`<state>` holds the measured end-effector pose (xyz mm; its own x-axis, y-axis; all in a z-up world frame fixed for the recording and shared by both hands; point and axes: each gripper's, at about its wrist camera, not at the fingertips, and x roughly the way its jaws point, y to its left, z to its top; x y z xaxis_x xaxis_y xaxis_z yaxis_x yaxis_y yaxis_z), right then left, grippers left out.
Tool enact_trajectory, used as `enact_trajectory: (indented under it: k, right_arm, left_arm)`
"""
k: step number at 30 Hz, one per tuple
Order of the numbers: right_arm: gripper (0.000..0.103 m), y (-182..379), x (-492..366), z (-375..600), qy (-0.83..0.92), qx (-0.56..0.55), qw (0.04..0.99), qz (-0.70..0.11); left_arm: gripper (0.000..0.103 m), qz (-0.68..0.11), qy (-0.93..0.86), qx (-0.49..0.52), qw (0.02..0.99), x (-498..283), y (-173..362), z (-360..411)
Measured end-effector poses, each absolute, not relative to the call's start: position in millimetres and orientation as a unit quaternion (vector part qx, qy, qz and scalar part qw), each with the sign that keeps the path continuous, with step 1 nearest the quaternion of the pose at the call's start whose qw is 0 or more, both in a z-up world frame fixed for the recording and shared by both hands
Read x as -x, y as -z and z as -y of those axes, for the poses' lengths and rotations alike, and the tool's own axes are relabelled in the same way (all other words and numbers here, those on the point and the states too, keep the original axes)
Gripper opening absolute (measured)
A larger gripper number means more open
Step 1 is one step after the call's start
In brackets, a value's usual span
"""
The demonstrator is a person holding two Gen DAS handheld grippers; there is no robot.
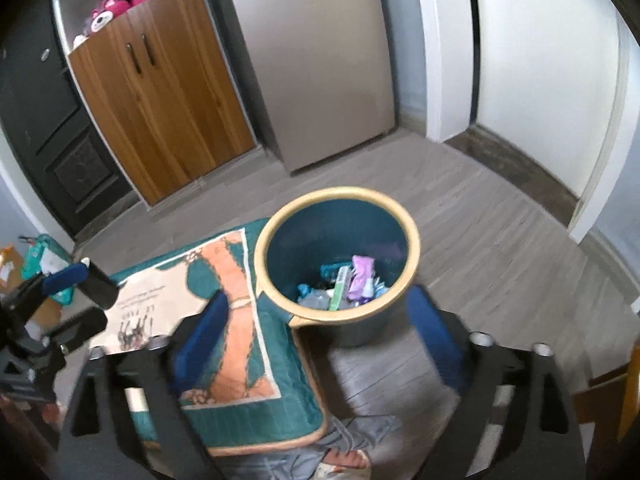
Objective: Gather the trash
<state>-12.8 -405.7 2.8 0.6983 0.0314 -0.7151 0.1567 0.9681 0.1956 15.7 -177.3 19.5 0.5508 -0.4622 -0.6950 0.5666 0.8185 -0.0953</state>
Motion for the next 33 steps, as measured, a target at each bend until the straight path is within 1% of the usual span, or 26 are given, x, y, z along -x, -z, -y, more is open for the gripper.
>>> enact_trajectory:
  k: [2, 8, 17, 33]
  right_arm:
    - [0.098, -7, 18, 399, 0.049, -0.104, 0.919, -0.377]
    - [0.098, -11, 21, 384, 0.067, -0.058, 0.927, -0.364]
    - [0.098, -6, 19, 393, 0.076, -0.092, 0.921, -0.372]
    - [0.098, -5, 19, 394, 0.075, -0.093, 0.921, -0.371]
  left_arm:
    - [0.097, -0.359, 0.293, -0.069, 0.884, -11, -24, 175]
    - [0.097, -0.342, 0.280, -0.097, 0.892, -8, -25, 181]
    - [0.097, -0.321, 0.276, -0.110, 0.899, -7, -28, 180]
    - [0.097, -0.312, 0.279, -0.117, 0.900, -4, -29, 182]
